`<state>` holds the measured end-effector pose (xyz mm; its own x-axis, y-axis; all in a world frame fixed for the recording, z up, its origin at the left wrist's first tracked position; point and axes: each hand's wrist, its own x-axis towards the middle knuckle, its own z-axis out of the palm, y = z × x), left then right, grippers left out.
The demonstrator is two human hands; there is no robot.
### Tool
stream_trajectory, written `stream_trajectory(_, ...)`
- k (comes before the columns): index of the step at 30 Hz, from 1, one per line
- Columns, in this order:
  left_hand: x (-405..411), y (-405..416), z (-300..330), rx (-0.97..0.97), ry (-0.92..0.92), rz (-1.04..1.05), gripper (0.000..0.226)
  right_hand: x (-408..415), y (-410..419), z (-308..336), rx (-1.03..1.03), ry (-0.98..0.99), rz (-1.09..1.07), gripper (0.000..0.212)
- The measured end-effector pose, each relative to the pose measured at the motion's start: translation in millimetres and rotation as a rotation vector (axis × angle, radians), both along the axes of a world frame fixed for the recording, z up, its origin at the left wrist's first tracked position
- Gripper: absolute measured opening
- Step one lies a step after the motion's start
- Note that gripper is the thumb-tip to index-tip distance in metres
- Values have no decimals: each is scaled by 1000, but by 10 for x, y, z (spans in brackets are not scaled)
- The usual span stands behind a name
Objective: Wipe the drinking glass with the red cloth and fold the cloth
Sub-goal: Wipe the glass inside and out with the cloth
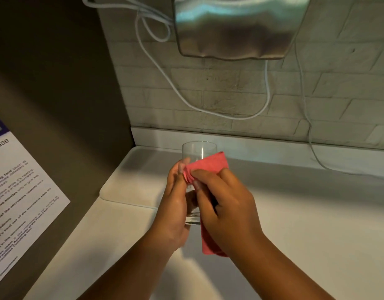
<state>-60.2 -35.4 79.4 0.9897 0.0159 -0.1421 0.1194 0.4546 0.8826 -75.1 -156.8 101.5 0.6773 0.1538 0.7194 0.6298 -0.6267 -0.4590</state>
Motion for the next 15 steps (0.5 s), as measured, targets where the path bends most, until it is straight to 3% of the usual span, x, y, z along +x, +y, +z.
stream_trajectory(3, -33, -38, -55, 22, -53, -21, 68, 89, 7, 121, -32, -26, -50, 28)
stream_trajectory(6, -49, -89, -47, 45, -60, -17, 56, 276, -42, 261, 105, 13, -109, 24)
stream_trajectory(11, 13, -33, -13, -14, -49, 18, 66, 387, -98, 202, 498, 253, -41, 19)
stream_trajectory(13, 53, -9, 34, -39, -47, 33, 74, 258, -61, 108, 499, 247, -7, 19)
stream_trajectory(15, 85, 9, 31, -37, -50, 47, 70, 123, -31, 28, 364, 163, 8, 19)
